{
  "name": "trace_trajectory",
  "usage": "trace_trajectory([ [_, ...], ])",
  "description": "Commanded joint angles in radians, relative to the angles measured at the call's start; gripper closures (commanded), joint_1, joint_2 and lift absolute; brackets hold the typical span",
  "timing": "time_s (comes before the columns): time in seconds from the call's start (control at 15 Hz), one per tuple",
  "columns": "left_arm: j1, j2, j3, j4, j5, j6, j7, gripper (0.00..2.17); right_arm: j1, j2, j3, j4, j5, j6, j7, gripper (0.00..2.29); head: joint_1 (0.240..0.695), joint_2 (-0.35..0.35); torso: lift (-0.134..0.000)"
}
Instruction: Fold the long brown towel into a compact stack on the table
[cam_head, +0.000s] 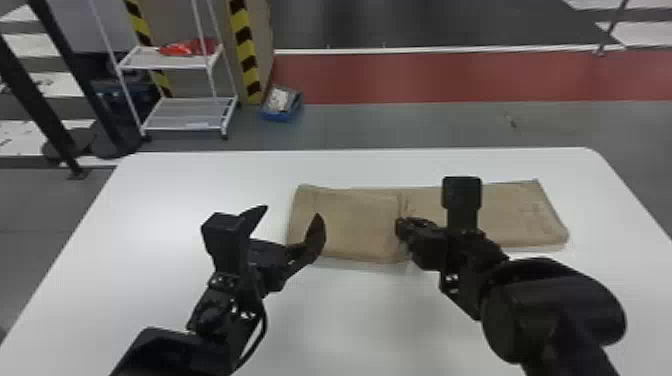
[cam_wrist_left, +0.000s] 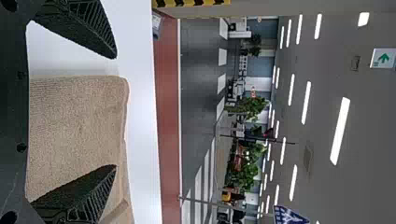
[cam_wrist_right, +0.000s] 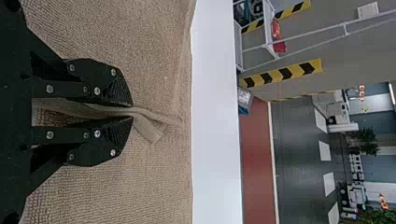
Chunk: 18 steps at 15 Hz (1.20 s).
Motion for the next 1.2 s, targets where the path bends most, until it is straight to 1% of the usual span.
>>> trace_trajectory([
  [0.0, -0.003, 0.000, -0.001, 0.001, 0.000, 0.003, 0.001, 0.04, 0.001, -0.003, 0.004, -0.005, 0.002, -0.032, 0.000, 0.97, 0.695, 0.051, -0.121],
  [0.2, -0.013, 0.000, 0.002, 0.009, 0.000, 0.003, 0.001, 0.04, 0.003, -0.006, 0.012, -0.021, 0.008, -0.057, 0.001, 0.97, 0.695, 0.050, -0.121],
  [0.27, -0.018, 0.000, 0.003, 0.011, 0.000, 0.003, 0.003, 0.04, 0.003, -0.011, 0.022, -0.038, 0.025, -0.057, 0.012, 0.97, 0.695, 0.052, -0.121],
  [0.4, -0.023, -0.002, 0.009, 0.009, 0.005, 0.003, 0.003, 0.04, 0.010, -0.012, 0.015, -0.110, 0.058, -0.051, 0.058, 0.97, 0.695, 0.057, -0.121],
  [0.47, -0.023, 0.000, 0.012, 0.009, 0.005, 0.003, 0.003, 0.04, 0.015, -0.014, -0.016, -0.140, 0.060, -0.038, 0.084, 1.17, 0.695, 0.063, -0.121],
  [0.53, -0.023, 0.000, 0.015, 0.006, 0.005, 0.003, 0.003, 0.04, 0.013, -0.017, -0.057, -0.161, 0.058, -0.014, 0.101, 1.21, 0.695, 0.068, -0.121],
  [0.6, -0.021, 0.000, 0.025, 0.003, 0.010, 0.003, 0.003, 0.04, 0.007, -0.021, -0.113, -0.184, 0.057, 0.011, 0.133, 1.21, 0.695, 0.068, -0.121],
  [0.67, -0.020, 0.000, 0.034, 0.000, 0.016, 0.003, 0.003, 0.04, 0.007, -0.034, -0.174, -0.196, 0.054, 0.020, 0.173, 1.21, 0.695, 0.062, -0.121],
  [0.73, -0.020, 0.000, 0.045, 0.000, 0.019, 0.000, 0.003, 0.04, 0.007, -0.055, -0.231, -0.201, 0.041, 0.035, 0.196, 1.21, 0.695, 0.039, -0.121],
  [0.8, -0.020, 0.000, 0.051, -0.002, 0.023, 0.000, 0.003, 0.04, 0.004, -0.080, -0.291, -0.201, 0.026, 0.051, 0.224, 1.21, 0.695, 0.024, -0.121],
  [0.87, -0.020, 0.000, 0.051, -0.003, 0.026, 0.000, 0.003, 0.04, -0.007, -0.109, -0.326, -0.187, 0.026, 0.078, 0.250, 1.21, 0.695, 0.003, -0.121],
  [0.93, -0.020, 0.000, 0.048, -0.005, 0.026, 0.000, 0.003, 0.04, -0.008, -0.136, -0.334, -0.152, 0.026, 0.081, 0.255, 1.21, 0.695, -0.017, -0.121],
  [1.0, -0.020, 0.000, 0.038, -0.005, 0.025, 0.003, 0.001, 0.04, -0.011, -0.152, -0.335, -0.109, 0.029, 0.081, 0.267, 1.21, 0.695, -0.060, -0.121],
  [1.13, -0.020, 0.000, 0.025, -0.002, 0.020, 0.003, 0.003, 0.04, -0.011, -0.146, -0.334, -0.080, 0.035, 0.075, 0.276, 1.21, 0.695, -0.098, -0.121],
])
